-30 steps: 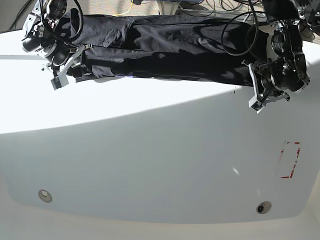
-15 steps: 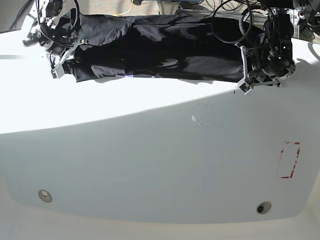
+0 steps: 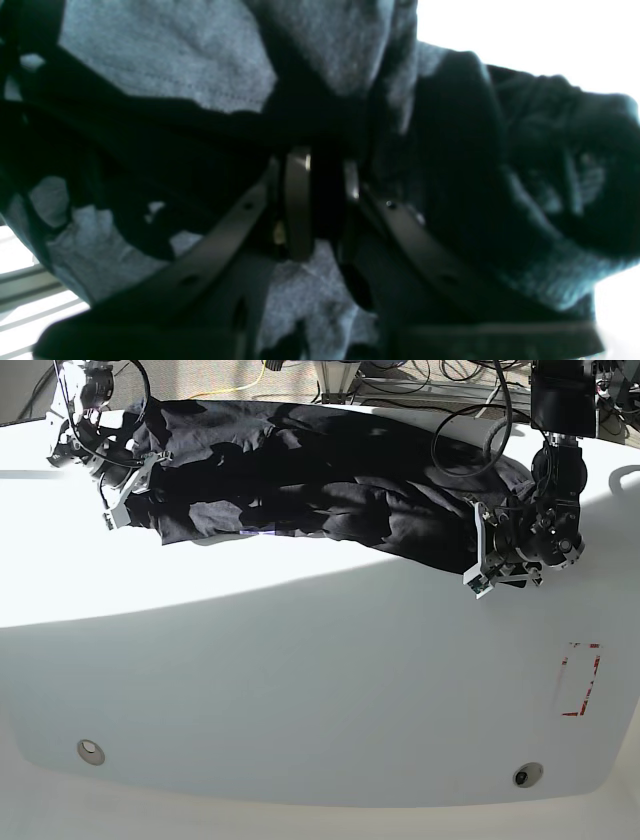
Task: Layout the t-shirt on the table in an organized manner, then fold the t-shirt properly
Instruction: 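Lower the folded hem onto the collar edge and release both grippers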
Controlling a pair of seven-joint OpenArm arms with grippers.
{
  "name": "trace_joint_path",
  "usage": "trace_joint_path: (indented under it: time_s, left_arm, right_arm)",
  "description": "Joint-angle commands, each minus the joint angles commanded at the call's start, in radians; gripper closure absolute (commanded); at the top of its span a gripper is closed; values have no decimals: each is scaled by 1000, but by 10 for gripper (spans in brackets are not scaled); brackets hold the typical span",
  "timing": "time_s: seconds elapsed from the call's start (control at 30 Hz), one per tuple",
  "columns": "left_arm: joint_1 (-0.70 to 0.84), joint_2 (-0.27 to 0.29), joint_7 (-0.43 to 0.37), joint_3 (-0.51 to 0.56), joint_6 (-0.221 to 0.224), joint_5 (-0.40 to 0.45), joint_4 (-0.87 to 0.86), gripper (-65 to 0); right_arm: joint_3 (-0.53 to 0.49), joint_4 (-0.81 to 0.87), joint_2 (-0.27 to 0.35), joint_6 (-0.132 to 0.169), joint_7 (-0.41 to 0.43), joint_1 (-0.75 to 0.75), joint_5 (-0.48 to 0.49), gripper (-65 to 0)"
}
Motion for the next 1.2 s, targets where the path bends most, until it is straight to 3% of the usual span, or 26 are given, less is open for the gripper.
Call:
trace_joint_path:
  time_s: [0.3,0.57,0.7,1.03,1.2]
  left_arm:
    - [-149,-2,-32,0,0,2,-155,-61]
    - [-180,-21,-32,-3,0,2,-178,-61]
    - [-178,-23,-32,-6,0,0,-178,-61]
    - [-181,-25,-28,-9,0,-2,-176,-63]
    - [-186,-25,-20,-20,0,-5,-143,-64]
  right_arm:
    - [-38,-133,51,0,78,129,-12,-86]
    - [-41,-163,34,0,94,238,-176,-84]
    - [-41,-155,12,0,94,264,-222,-84]
    - [-41,-44,5,0,86,269,-222,-87]
    - [-38,26,5,0,28,278,-222,-89]
